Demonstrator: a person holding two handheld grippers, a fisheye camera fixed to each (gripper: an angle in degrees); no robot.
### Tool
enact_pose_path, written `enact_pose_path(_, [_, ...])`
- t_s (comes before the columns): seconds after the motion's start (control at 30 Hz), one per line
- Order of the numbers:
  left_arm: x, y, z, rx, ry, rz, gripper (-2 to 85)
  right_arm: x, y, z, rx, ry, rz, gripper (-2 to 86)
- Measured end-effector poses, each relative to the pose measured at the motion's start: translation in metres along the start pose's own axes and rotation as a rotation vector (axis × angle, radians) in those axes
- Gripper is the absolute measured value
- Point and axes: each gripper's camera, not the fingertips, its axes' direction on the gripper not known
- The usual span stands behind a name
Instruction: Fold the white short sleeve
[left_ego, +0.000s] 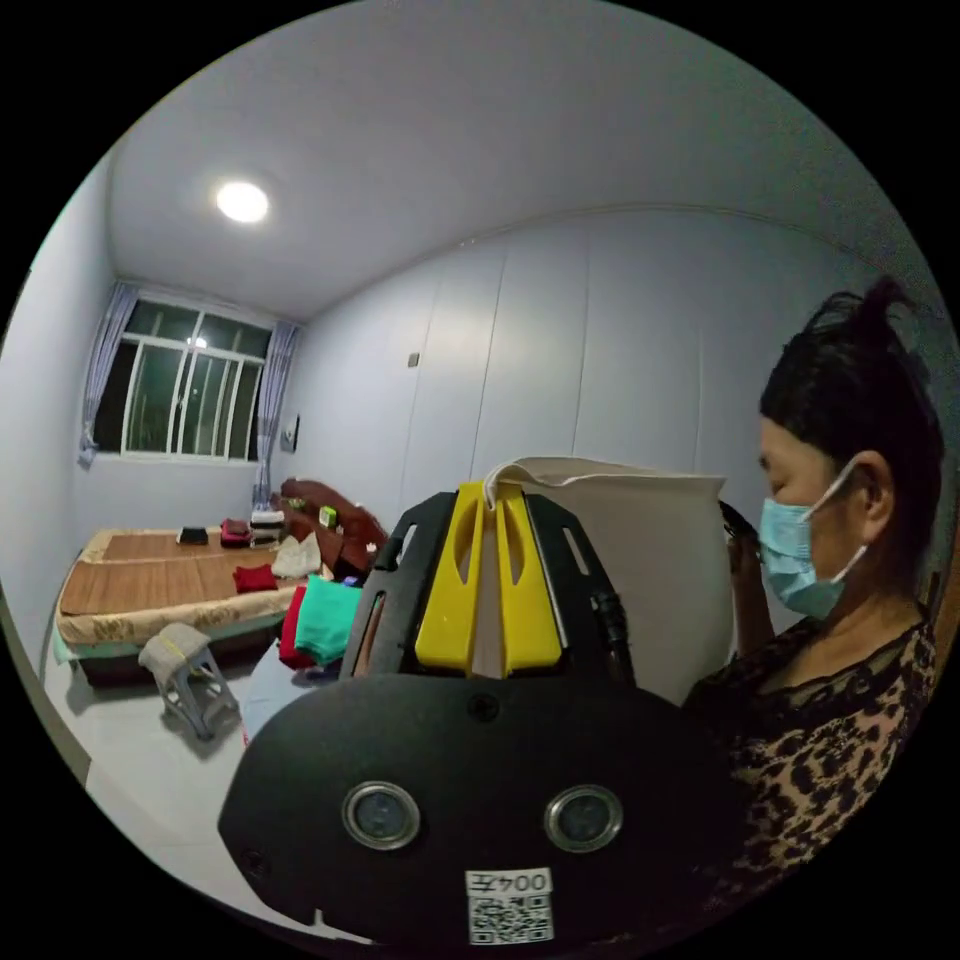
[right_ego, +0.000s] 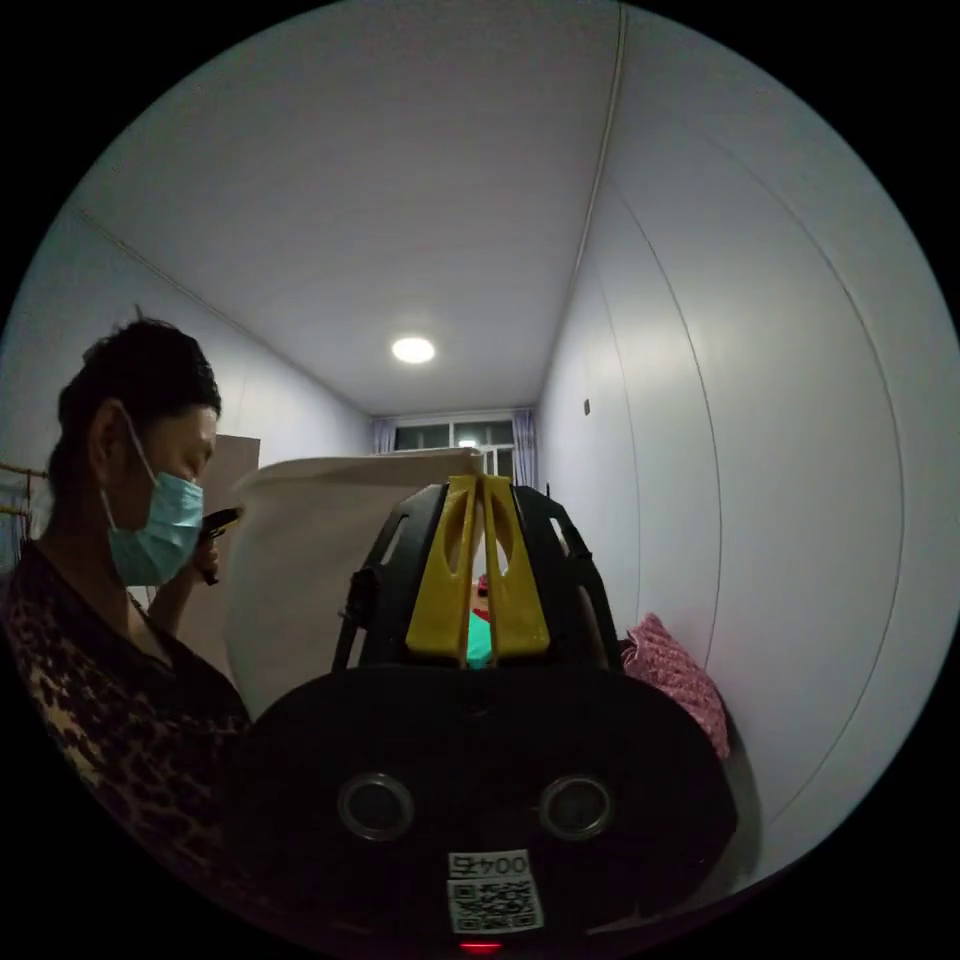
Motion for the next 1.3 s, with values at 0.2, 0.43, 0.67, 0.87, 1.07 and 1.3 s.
enact_pose_path(0.2, [-0.119, 0.025, 0.108, -0.244, -0.087, -0.228, 1.3, 0.044, 0.026, 0.153, -0.335, 0.210, 0.048, -0.6])
enact_pose_path(0.43, [-0.149, -0.028, 0.144, -0.138, -0.123, -0.247, 1.5, 0.046, -0.023, 0.240, -0.343, 0.382, -0.002, -0.7])
enact_pose_path(0.67, [-0.116, -0.045, 0.103, -0.082, -0.103, -0.036, 1.5, 0.037, -0.071, 0.220, -0.244, 0.342, -0.085, -0.6])
enact_pose_path(0.87, [-0.091, 0.075, 0.085, -0.199, -0.068, 0.102, 1.4, 0.057, 0.015, 0.182, -0.342, 0.222, -0.023, -0.5])
enact_pose_path(1.07, [-0.089, 0.250, 0.101, -0.428, -0.067, -0.040, 1.3, 0.073, 0.173, 0.172, -0.626, 0.241, 0.019, -0.5])
enact_pose_path(1.3, [-0.068, 0.391, 0.118, -0.641, -0.203, -0.180, 1.1, 0.079, 0.324, 0.165, -0.914, 0.269, 0.123, -0.5])
